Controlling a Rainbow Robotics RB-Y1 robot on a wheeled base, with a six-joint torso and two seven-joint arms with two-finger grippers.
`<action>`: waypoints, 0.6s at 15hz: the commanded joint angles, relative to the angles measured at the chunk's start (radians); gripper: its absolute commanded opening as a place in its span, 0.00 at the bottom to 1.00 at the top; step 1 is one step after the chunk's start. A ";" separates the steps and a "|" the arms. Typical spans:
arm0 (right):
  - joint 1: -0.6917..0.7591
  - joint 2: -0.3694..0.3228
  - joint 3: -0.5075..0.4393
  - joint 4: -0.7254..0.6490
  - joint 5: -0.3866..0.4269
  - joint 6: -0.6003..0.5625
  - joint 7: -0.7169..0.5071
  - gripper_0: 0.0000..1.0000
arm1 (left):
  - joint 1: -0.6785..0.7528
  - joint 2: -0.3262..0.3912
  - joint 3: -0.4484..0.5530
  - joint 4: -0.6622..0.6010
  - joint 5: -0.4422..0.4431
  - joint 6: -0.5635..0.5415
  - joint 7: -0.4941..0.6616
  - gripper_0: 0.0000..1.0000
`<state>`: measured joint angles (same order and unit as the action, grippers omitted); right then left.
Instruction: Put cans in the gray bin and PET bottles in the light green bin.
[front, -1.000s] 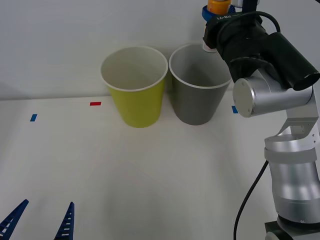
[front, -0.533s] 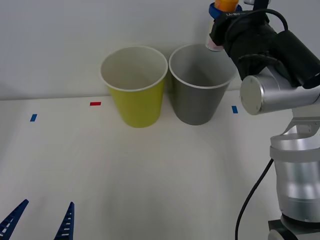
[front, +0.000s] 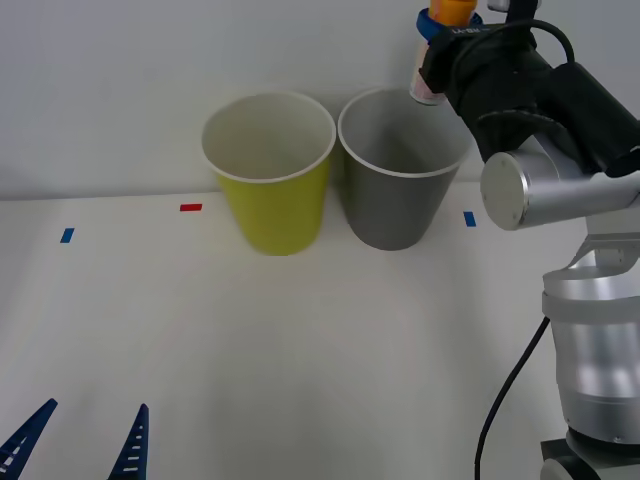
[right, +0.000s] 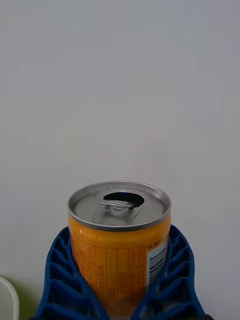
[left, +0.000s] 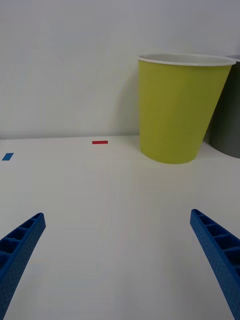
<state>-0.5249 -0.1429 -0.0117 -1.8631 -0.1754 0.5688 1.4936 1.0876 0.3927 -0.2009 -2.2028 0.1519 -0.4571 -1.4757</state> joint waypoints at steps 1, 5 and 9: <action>-0.001 -0.001 0.004 0.033 -0.003 -0.035 -0.003 0.00 | 0.000 0.000 0.000 0.000 0.000 0.000 0.000 1.00; -0.001 -0.006 0.012 0.033 -0.003 -0.035 0.001 1.00 | 0.000 0.000 0.000 0.000 0.000 0.000 0.000 1.00; -0.001 0.023 0.024 0.031 0.014 -0.035 0.008 1.00 | 0.000 0.000 0.000 0.000 0.000 0.000 0.000 1.00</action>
<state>-0.5257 -0.1284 0.0088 -1.8300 -0.1672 0.5340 1.4984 1.0876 0.3927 -0.2009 -2.2028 0.1519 -0.4571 -1.4757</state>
